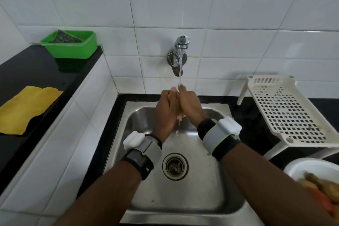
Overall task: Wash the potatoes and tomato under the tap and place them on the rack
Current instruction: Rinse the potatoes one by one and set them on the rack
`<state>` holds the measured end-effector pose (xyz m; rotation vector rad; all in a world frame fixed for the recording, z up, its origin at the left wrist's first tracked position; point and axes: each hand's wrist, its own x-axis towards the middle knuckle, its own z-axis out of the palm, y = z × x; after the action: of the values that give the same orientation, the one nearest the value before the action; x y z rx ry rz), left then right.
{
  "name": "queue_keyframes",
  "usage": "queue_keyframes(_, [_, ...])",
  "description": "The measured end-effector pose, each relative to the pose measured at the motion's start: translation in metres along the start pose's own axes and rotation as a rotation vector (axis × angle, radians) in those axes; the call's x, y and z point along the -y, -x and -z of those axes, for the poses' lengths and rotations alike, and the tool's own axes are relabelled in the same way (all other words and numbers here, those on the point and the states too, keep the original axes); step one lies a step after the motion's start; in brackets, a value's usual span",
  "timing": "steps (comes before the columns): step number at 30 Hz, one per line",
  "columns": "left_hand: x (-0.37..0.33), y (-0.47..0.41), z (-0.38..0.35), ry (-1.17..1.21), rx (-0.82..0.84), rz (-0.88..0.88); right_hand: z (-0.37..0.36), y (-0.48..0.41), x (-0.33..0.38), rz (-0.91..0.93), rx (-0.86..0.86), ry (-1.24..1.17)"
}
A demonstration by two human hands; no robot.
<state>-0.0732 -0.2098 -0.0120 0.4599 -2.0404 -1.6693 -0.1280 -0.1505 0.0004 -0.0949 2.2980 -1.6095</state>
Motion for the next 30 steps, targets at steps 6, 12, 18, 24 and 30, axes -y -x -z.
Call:
queue_keyframes(6, [-0.007,-0.039,-0.002,0.023,-0.145,0.374,-0.007,0.019,-0.024,0.701,-0.201,0.249])
queue_keyframes(12, [-0.006,-0.016,-0.007,0.267,0.098,0.321,0.002,-0.004,-0.021,0.297,-0.225,-0.063])
queue_keyframes(18, [0.005,-0.023,-0.009,0.424,-0.07,0.393,-0.015,0.007,-0.018,0.294,-0.128,0.129])
queue_keyframes(24, [-0.005,-0.022,-0.003,0.212,-0.068,0.32,-0.011,0.001,-0.013,0.201,0.014,0.004])
queue_keyframes(30, [-0.013,-0.009,-0.005,0.041,0.028,0.168,0.007,-0.018,0.009,-0.095,0.185,-0.198])
